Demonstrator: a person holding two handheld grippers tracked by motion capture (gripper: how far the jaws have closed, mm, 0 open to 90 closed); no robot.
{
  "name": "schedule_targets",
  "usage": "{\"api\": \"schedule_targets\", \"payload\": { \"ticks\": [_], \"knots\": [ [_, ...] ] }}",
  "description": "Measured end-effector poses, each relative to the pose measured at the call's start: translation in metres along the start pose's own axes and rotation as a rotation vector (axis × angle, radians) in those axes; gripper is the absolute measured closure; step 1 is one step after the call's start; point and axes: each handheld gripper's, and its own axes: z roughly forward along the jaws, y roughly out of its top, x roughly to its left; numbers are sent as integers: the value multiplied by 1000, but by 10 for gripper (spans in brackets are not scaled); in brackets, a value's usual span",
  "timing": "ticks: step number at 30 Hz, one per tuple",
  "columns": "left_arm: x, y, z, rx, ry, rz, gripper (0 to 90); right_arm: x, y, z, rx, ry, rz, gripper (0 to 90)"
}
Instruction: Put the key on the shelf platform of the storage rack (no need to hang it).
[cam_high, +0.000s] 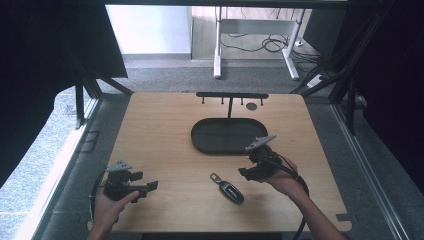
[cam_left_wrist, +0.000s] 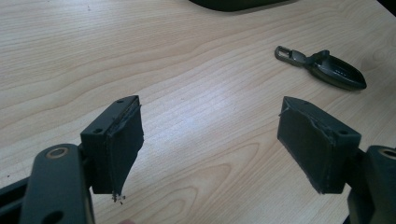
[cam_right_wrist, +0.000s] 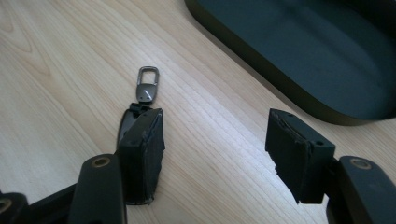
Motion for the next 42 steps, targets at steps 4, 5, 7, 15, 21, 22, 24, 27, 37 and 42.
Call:
{"api": "schedule_targets", "payload": {
  "ticks": [4,5,7,15,21,22,24,27,37,42],
  "knots": [
    [0,0,0,1,-1,2,227,6,7,6,26,12,-19,379],
    [0,0,0,0,-1,1,227,8,9,8,31,16,-23,379],
    [0,0,-1,-1,-2,0,227,14,13,13,48,27,-41,379],
    [-1,0,-1,2,1,4,227,29,21,29,98,49,-75,380],
    [-1,0,0,4,0,4,227,34,18,42,137,63,-82,381],
    [0,0,0,5,0,4,227,35,17,45,144,64,-85,380],
    [-1,0,0,5,-1,4,227,37,16,50,163,69,-89,380],
    [-1,0,0,6,-1,4,227,40,14,58,179,77,-103,380],
    [0,0,0,1,0,3,227,50,4,81,249,90,-132,387],
    [-2,0,-1,-2,-7,6,228,52,0,88,272,92,-132,403]
  ]
}}
